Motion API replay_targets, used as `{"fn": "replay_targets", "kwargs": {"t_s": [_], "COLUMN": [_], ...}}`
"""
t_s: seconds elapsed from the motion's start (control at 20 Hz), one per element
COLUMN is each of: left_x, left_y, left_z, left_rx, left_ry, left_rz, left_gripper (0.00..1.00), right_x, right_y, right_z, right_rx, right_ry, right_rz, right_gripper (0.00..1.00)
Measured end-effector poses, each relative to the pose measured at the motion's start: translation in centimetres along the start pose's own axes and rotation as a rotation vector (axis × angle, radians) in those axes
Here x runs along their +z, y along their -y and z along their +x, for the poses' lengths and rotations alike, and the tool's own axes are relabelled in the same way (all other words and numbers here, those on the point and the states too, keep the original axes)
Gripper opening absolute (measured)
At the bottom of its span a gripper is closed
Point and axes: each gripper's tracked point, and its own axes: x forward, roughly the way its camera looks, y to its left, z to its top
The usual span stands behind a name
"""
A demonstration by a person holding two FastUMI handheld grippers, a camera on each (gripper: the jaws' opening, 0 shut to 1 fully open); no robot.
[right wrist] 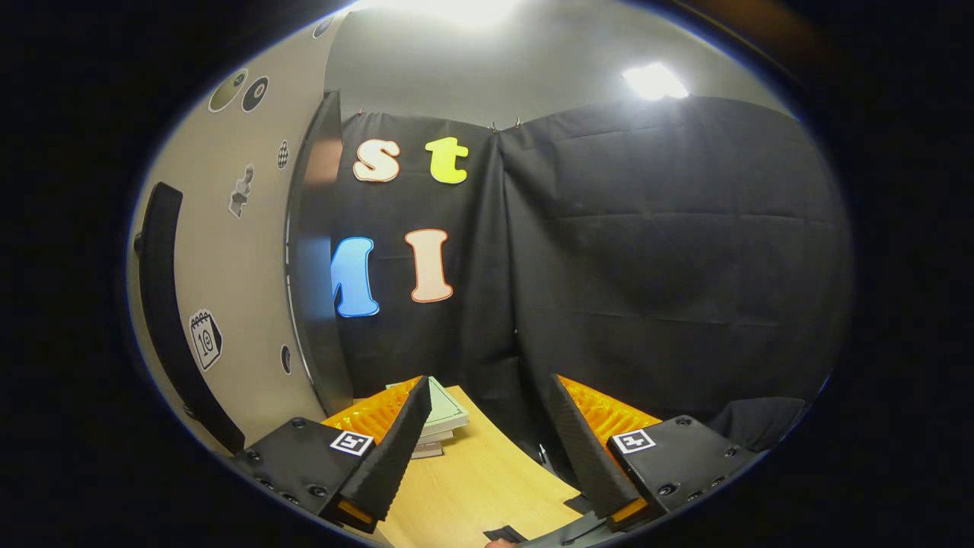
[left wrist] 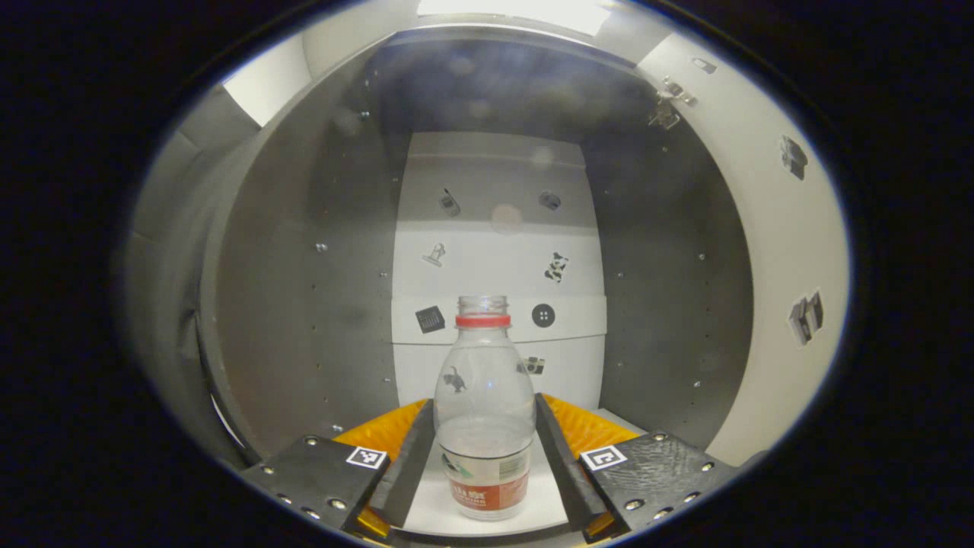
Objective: Open the cabinet door with the right hand, grasp the bottle in the cabinet with the left hand and place it on the coaster, then close the cabinet door with the right hand.
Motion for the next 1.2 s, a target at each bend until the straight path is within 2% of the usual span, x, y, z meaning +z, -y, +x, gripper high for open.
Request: {"fn": "replay_targets", "kwargs": {"t_s": [0.15,0.2,0.3,0.35,0.55,0.95,1.2], "left_x": [1.2,1.4,2.0,2.0,1.5,-1.8,-5.3], "left_y": [-0.5,-0.6,-1.1,-1.5,-3.4,-8.0,-9.2], "left_z": [-2.9,-3.9,-6.2,-7.3,-12.0,-21.7,-26.1], "left_rx": [0.012,0.014,0.028,0.037,0.087,0.233,0.273], "left_ry": [0.026,0.031,0.045,0.05,0.043,0.029,-0.003], "left_rz": [-0.004,-0.006,-0.007,-0.005,0.016,0.017,0.03], "left_gripper": [0.75,0.75,0.75,0.75,0.75,0.75,0.75], "right_x": [-0.2,-0.2,-0.2,-0.2,-0.2,-1.5,-2.5], "right_y": [-0.3,-0.3,0.0,0.0,0.1,-0.8,-1.2], "right_z": [0.0,-0.2,-0.4,-0.5,-1.0,-2.1,-2.7], "right_rx": [0.045,0.062,0.085,0.097,0.152,0.267,0.314], "right_ry": [-0.003,-0.005,-0.007,-0.005,0.001,-0.026,-0.041], "right_rz": [0.01,0.009,0.001,0.0,0.019,0.025,0.0], "right_gripper": [0.98,0.93,0.93,0.98,0.98,0.98,0.98]}}
